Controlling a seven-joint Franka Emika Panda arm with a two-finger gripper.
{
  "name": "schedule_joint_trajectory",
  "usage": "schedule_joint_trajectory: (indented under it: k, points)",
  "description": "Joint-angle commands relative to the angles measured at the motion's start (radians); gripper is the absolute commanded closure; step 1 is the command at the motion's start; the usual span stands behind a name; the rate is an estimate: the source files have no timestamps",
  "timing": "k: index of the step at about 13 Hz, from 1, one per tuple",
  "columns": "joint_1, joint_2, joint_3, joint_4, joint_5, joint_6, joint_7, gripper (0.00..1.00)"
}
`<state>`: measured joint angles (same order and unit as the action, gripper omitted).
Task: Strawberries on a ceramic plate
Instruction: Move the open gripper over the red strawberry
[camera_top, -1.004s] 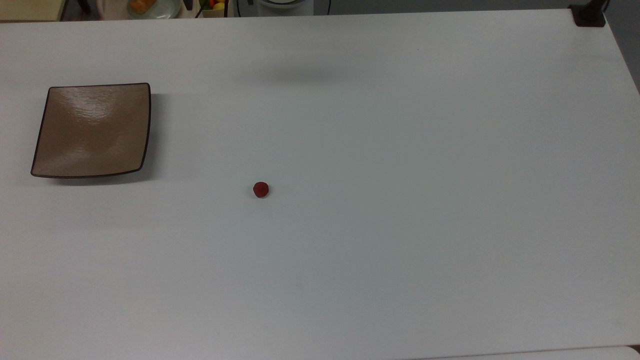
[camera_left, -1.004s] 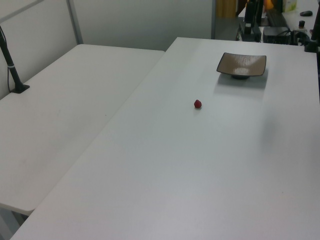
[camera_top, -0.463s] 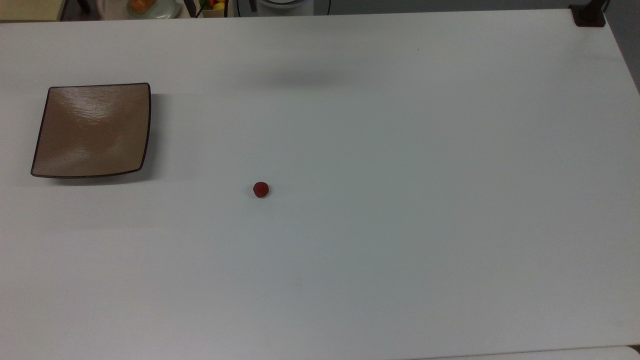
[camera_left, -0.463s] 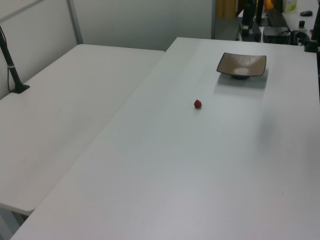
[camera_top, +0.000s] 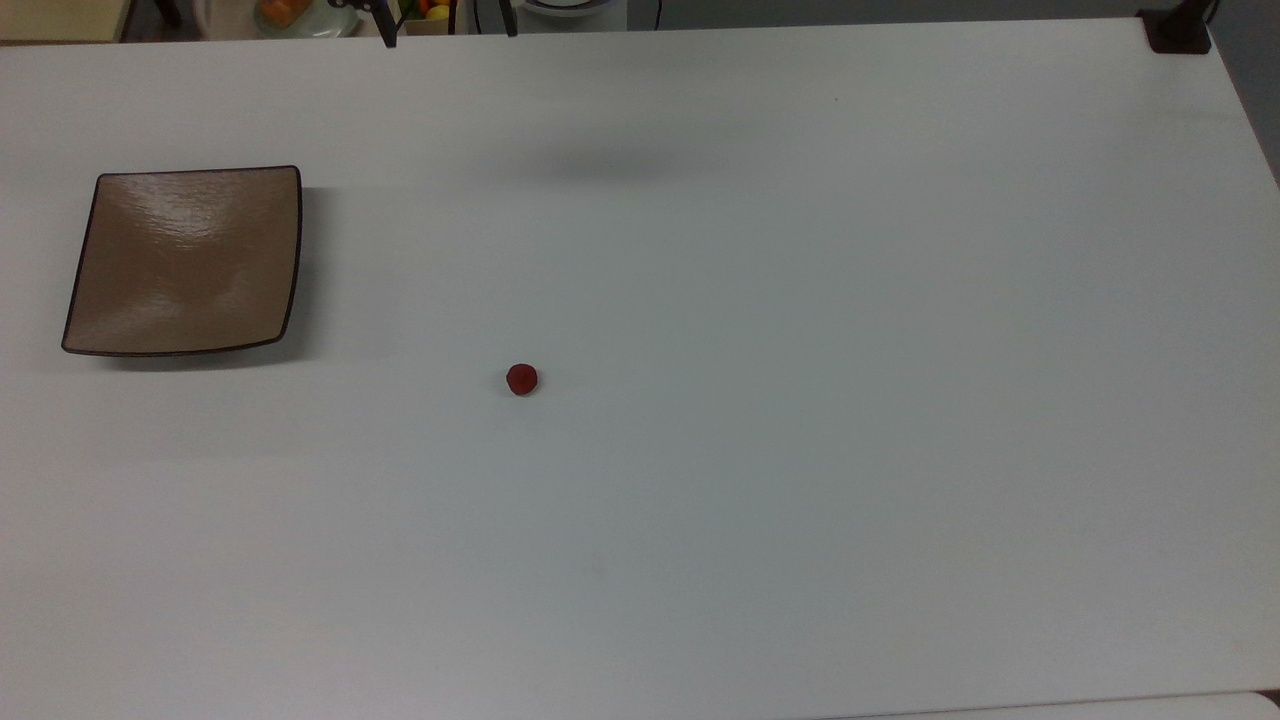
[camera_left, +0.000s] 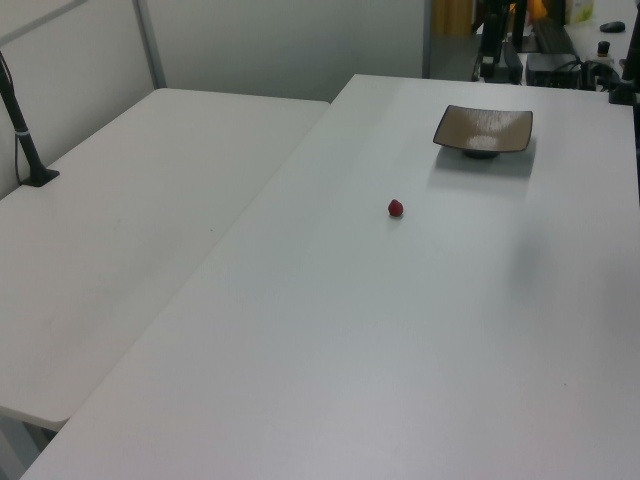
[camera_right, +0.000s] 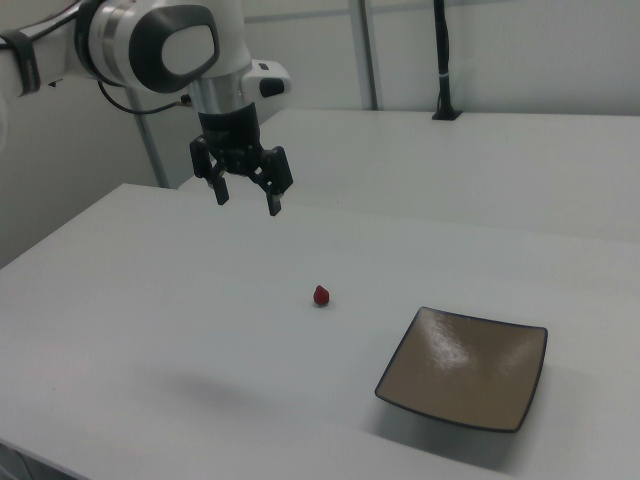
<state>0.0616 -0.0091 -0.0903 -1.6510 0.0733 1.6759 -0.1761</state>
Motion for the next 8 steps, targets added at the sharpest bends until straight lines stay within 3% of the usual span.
schedule_joint_trajectory:
  k: [1,8]
  points:
    - [0.041,0.041,0.0,-0.013,0.016,0.09,0.012,0.0]
    - [0.075,0.153,0.0,-0.007,-0.004,0.194,0.01,0.0]
